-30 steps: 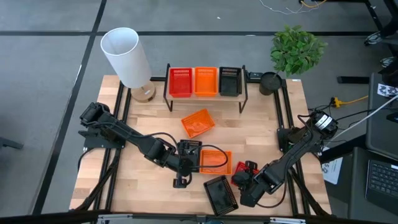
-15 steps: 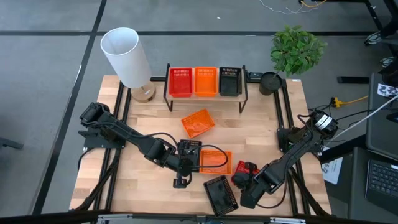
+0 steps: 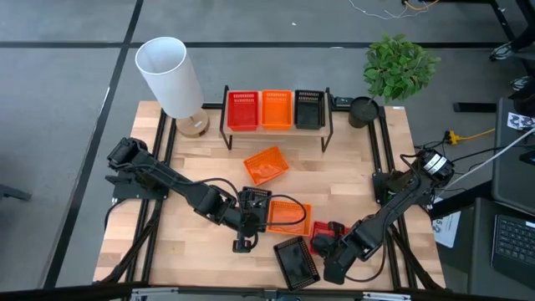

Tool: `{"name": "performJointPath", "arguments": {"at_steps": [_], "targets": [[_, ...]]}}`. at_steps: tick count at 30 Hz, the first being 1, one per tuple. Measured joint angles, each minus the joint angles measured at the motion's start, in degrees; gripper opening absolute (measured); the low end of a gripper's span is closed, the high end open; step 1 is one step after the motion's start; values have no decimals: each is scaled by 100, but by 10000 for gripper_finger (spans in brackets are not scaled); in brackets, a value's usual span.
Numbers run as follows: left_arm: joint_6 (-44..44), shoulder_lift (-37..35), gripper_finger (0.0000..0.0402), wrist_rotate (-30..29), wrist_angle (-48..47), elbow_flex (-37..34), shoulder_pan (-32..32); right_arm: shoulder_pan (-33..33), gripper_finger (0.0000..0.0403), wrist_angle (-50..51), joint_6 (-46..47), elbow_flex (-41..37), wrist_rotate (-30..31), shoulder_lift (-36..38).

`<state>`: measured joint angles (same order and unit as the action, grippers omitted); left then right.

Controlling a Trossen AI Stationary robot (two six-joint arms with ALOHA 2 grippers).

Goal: Stack baskets on shelf by color
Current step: Remove the top red basket from the red basket

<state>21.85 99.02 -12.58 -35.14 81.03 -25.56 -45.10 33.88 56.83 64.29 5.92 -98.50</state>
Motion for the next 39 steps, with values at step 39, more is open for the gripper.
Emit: {"name": "performJointPath", "arguments": {"at_steps": [39], "targets": [[-2,1,11,0,-42,-2,-2,585,0,3039,-309,1515,1549,205]]}}
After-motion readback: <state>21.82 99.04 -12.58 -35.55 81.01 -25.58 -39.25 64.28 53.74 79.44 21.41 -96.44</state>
